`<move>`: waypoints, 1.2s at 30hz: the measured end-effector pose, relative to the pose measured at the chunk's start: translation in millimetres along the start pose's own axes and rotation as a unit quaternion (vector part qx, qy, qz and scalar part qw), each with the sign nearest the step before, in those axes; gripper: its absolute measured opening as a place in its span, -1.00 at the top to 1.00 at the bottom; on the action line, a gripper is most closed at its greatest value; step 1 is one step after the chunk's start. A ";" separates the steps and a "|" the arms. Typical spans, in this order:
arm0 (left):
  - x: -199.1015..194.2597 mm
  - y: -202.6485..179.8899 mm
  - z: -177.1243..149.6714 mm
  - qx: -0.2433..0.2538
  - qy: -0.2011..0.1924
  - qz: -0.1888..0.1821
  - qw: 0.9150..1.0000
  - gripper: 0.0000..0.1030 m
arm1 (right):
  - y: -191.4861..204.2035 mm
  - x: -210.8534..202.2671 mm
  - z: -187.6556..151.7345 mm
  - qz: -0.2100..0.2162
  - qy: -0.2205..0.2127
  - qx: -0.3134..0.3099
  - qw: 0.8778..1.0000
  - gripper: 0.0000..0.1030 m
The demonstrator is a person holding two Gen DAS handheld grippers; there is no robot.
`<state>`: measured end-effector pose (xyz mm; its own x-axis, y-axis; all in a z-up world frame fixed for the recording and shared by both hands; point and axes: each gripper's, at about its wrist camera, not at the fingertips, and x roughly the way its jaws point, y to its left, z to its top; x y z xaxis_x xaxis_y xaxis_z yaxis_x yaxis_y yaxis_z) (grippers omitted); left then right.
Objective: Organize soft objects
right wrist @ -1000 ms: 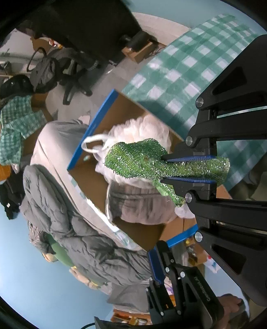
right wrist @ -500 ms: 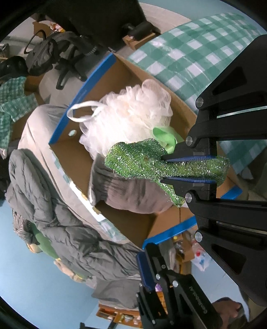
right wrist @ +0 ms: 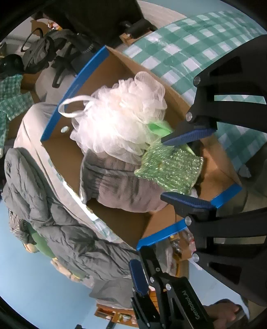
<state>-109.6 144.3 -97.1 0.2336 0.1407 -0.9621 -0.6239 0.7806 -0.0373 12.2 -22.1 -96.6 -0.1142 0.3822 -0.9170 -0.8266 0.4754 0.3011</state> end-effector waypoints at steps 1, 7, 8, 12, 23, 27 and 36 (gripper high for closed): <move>-1.2 -0.2 0.2 0.000 0.000 -0.001 1.000 0.27 | -0.7 -1.7 -0.1 -0.001 -0.001 0.001 1.000 0.07; -14.5 -5.9 1.9 0.004 -0.021 0.002 1.000 -0.29 | -8.4 -24.6 -1.8 -0.015 -0.019 0.018 1.000 -0.04; -17.7 -7.5 2.3 0.006 -0.027 0.002 1.000 -0.34 | -9.6 -29.8 -1.9 -0.018 -0.024 0.020 0.999 -0.08; -27.6 -12.1 5.9 0.008 -0.035 -0.009 0.999 -0.38 | -13.3 -52.7 -1.2 -0.037 -0.049 0.031 0.998 -0.19; -72.2 -35.0 22.7 0.040 -0.079 -0.034 0.996 -0.76 | -32.5 -104.5 -2.2 -0.075 -0.097 0.077 0.989 -0.25; -85.2 -50.1 24.3 0.073 -0.099 -0.025 0.992 -0.82 | -40.5 -120.6 -6.9 -0.091 -0.110 0.092 0.986 -0.25; -94.1 -83.2 20.2 0.141 -0.117 -0.028 0.983 -0.89 | -55.5 -150.9 -28.7 -0.144 -0.129 0.116 0.974 -0.26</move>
<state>-64.7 78.4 2.1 0.4466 0.2033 -0.8713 -0.3819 0.9240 0.0199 59.5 -128.9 17.5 0.2710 0.3782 -0.8852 -0.6534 0.7475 0.1193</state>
